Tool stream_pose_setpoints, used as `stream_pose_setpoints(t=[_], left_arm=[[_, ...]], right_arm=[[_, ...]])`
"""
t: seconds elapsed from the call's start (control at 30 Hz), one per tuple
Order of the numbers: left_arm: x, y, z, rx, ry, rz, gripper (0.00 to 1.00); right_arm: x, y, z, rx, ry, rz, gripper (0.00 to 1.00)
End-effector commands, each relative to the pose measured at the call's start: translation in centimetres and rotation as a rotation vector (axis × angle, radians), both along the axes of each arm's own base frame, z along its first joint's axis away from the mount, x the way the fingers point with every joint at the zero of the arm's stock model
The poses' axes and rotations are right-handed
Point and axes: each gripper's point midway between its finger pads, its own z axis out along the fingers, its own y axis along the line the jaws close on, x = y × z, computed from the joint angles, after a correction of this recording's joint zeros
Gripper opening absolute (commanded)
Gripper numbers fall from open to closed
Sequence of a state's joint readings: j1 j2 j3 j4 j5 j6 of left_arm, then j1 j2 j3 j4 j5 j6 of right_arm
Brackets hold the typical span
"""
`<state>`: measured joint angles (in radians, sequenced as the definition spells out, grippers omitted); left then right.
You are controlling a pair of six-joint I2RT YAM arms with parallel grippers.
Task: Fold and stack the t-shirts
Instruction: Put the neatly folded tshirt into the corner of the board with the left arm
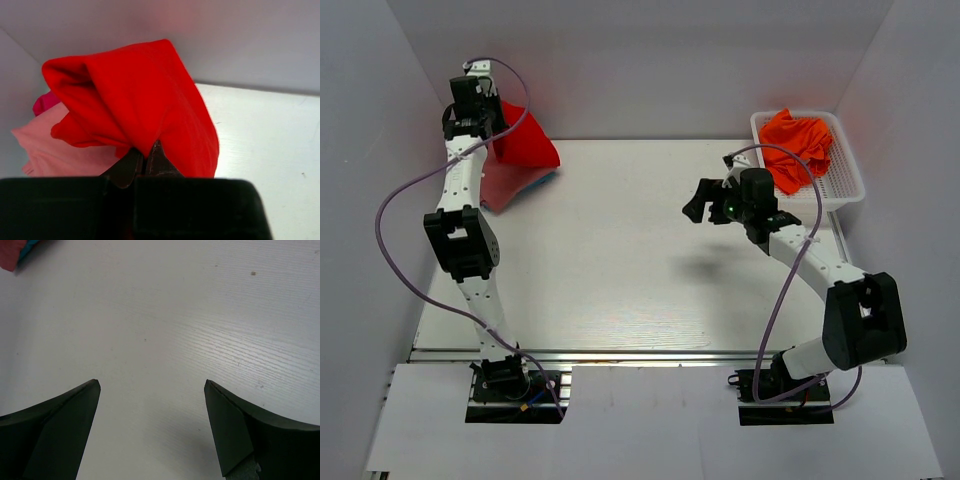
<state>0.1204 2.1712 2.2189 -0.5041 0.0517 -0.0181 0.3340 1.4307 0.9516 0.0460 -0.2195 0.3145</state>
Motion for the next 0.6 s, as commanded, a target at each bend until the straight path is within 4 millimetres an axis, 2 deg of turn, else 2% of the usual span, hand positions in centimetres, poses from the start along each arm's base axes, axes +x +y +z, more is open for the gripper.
stream_pose_setpoints(t=[0.0,0.07,0.1,0.13,0.17,0.27,0.43,0.5,0.53,0.57], left_arm=[[-1.0,1.4,2.4,0.000,-0.054,-0.028,0.00],[-1.4,2.8,0.9,-0.017,-0.022,-0.005,0.00],[-1.6,2.8,-0.7,-0.024,0.013,-0.005,0.00],[-2.1,3.6,-1.8,-0.037,0.041,0.026,0.00],[-2.6,4.5,-2.1,-0.043,0.050,0.055,0.00],[-3.5,5.5,-4.7,-0.073,0.101,0.109,0.00],[-5.3,9.1,-7.8,-0.098,0.166,0.224,0.00],[-5.2,9.3,-9.2,-0.123,0.188,0.219,0.00],[-5.1,9.1,-9.2,-0.129,0.188,0.208,0.00],[-5.2,9.8,-10.0,-0.133,0.200,0.219,0.00]], right_arm=[[1.0,1.1,2.2,0.044,-0.035,0.039,0.90],[1.1,1.3,1.9,0.043,-0.028,0.050,0.90],[1.2,1.4,1.9,0.046,-0.025,0.052,0.90],[1.4,1.5,1.8,0.043,-0.022,0.056,0.90],[1.4,1.5,1.8,0.040,-0.019,0.057,0.90],[1.6,1.6,1.4,0.036,-0.010,0.061,0.90],[2.0,2.0,1.1,0.039,0.004,0.074,0.90],[2.1,2.3,0.9,0.043,0.016,0.082,0.90],[2.1,2.3,0.9,0.044,0.017,0.089,0.90],[2.2,2.4,0.9,0.042,0.016,0.090,0.90]])
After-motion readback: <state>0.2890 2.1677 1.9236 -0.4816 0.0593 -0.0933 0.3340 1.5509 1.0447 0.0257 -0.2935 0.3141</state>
